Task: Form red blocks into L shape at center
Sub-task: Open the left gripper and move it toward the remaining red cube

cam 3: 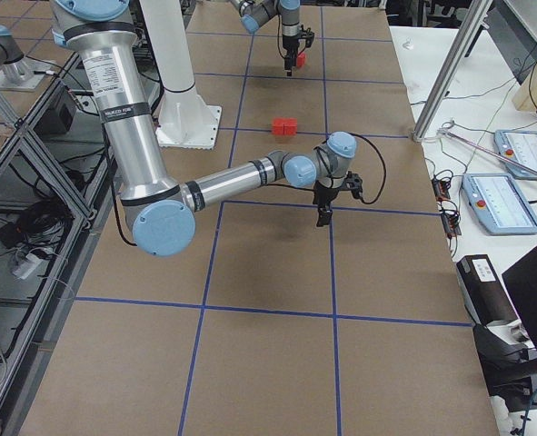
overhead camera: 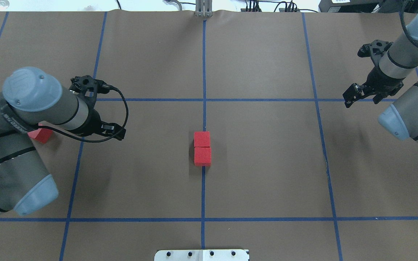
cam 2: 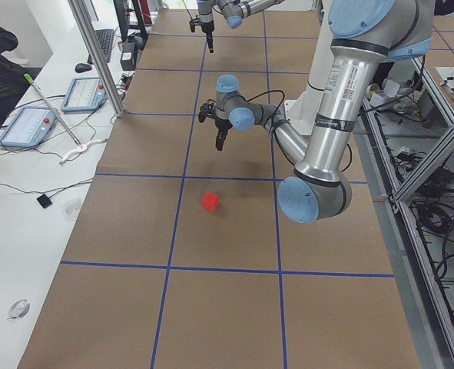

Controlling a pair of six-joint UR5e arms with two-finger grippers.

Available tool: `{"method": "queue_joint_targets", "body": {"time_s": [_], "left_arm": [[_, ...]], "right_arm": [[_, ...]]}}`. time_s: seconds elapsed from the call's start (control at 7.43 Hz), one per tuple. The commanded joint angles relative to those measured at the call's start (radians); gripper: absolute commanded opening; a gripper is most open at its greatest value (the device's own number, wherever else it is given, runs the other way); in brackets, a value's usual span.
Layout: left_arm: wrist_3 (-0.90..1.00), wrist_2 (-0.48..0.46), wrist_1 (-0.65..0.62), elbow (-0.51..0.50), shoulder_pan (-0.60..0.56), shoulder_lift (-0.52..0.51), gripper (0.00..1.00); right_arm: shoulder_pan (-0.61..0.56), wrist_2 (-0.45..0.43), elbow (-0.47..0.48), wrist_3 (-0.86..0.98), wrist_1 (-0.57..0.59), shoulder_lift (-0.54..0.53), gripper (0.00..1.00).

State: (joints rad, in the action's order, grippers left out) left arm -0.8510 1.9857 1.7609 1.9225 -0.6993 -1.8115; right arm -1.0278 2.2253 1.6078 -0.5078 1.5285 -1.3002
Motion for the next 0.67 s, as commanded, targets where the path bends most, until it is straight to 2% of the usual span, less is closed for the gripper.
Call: {"method": "queue_joint_targets", "body": {"time_s": [0.0, 0.27, 0.54], "left_arm": [[0.206, 0.098, 0.117, -0.003, -0.119, 0.162, 0.99], [0.402, 0.101, 0.117, -0.014, -0.190, 0.233, 0.99], [0.402, 0.108, 0.117, -0.078, -0.223, 0.232, 0.99]], "right_arm": [[0.000, 0.001, 0.004, 0.000, -0.001, 0.001, 1.00], [0.000, 0.002, 0.004, 0.000, -0.001, 0.001, 1.00], [0.000, 0.002, 0.004, 0.002, -0.001, 0.001, 1.00]]}}
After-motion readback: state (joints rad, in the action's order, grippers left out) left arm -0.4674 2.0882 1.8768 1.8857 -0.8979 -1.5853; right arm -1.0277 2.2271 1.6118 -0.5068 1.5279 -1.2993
